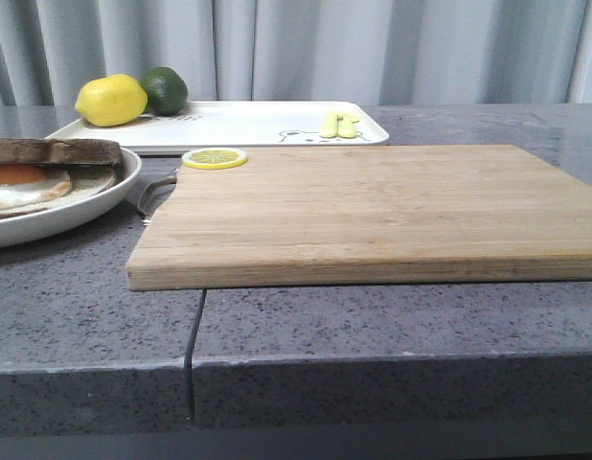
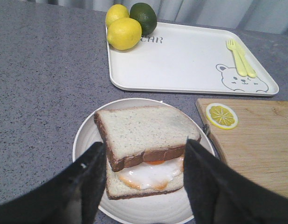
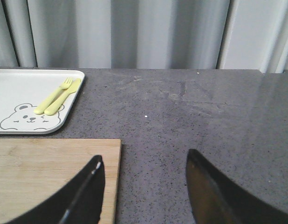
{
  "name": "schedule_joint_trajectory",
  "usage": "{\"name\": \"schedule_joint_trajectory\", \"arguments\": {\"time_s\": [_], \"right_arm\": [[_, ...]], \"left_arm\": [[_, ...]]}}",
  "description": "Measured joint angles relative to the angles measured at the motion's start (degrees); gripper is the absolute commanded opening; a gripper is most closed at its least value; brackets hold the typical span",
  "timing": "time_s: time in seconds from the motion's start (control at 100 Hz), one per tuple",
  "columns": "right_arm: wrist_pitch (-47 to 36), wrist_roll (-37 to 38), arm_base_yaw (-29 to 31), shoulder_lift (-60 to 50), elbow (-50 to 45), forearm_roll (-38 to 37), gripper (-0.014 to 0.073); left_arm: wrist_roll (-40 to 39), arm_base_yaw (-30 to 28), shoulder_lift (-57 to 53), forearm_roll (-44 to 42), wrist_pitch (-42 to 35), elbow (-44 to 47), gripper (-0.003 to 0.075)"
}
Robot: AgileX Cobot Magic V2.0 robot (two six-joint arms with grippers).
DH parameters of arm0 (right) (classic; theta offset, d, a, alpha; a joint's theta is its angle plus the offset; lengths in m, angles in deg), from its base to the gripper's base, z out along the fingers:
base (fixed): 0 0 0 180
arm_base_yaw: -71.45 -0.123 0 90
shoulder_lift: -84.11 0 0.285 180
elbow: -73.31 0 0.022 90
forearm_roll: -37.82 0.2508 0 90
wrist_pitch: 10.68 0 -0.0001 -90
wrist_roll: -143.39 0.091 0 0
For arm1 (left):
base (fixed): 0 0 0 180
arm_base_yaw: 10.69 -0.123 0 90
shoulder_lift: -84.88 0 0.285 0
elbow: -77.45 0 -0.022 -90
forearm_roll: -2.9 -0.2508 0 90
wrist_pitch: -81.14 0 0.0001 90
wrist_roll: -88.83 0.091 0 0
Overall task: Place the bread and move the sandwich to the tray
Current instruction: 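Grasp the rim of the white plate with the left gripper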
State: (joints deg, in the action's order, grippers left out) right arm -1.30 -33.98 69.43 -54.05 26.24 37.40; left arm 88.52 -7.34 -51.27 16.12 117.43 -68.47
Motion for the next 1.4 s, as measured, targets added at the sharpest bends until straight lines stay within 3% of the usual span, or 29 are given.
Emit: {"name": "schedule_joint_trajectory", "arguments": {"time_s": [1.4], "right_arm": [[0.12,0.0,0.0,-0.71,-0.22,-0.22,0.0405]], "left_arm": [[-2.19,0.0,0.22,-0.57,-1.89,0.0,0.0356]]}}
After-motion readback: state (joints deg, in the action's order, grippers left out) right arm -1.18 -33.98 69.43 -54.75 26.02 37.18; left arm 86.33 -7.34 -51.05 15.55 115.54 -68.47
